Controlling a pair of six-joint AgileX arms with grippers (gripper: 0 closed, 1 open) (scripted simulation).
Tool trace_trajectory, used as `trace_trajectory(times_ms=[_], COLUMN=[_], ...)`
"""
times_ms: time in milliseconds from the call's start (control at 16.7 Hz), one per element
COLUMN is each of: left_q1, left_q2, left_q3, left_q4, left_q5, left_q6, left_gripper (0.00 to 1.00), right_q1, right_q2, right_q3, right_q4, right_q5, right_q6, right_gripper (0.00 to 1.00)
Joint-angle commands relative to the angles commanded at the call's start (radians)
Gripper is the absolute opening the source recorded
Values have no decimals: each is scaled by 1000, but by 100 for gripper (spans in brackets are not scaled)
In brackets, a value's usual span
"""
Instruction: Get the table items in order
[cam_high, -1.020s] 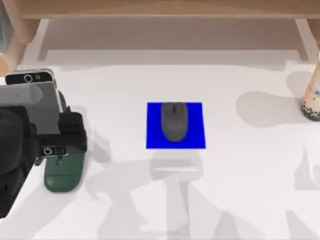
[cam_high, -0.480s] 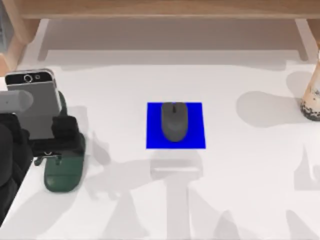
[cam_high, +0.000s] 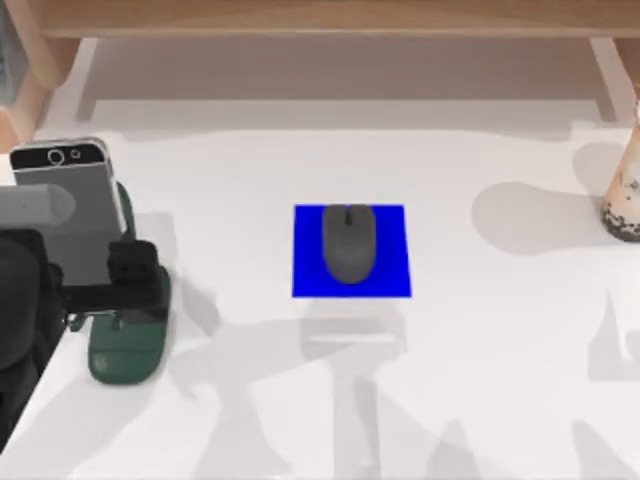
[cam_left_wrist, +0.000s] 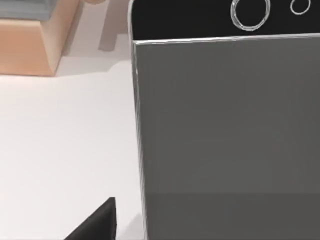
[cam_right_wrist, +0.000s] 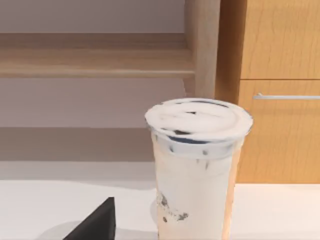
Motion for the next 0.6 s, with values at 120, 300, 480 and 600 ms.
trace_trajectory(times_ms=[120,300,480,600], left_q1=[2,2,12,52], left_q2=[5,5,-12,-64], left_q3=[4,4,-3,-23], left_q4=[-10,-10,-4,11], left_q5=[4,4,14,48], left_q6=[3,3,3,7], left_gripper=[100,100,100,100], right_q1=[0,0,0,0], right_q2=[0,0,0,0], right_q3=[0,0,0,0], right_q4=[0,0,0,0], right_q5=[0,0,0,0], right_q6=[0,0,0,0], right_gripper=[100,100,100,100])
